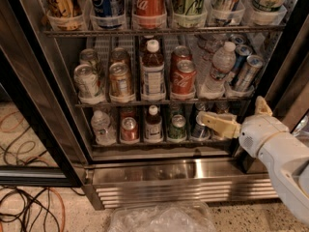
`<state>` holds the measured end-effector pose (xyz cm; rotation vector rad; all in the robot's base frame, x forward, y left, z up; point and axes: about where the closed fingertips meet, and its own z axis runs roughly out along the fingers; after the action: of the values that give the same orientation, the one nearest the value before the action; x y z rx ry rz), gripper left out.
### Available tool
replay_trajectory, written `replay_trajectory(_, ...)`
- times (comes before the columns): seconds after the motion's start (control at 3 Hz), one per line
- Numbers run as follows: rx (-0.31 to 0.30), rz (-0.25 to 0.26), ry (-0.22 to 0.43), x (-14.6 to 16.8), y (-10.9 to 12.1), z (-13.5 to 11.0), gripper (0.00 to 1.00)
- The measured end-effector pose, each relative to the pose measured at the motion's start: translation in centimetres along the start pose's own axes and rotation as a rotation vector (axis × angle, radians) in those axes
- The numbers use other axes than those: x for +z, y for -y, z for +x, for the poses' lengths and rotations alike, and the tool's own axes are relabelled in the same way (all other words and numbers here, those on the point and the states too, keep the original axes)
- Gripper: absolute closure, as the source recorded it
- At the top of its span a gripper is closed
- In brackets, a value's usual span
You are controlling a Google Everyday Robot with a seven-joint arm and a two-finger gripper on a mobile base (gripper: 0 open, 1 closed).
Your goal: Pick redbull can from middle shelf of fridge
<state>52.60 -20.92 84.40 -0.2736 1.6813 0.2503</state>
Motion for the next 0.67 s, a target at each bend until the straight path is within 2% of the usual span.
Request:
replay_trajectory(0.33, -0.024, 0.035, 0.039, 0.99, -0.07, -0.18, 0.00)
replay_trajectory(0.67, -0.020, 0.057, 0.076, 1.59, -0.05, -0.60, 0.00)
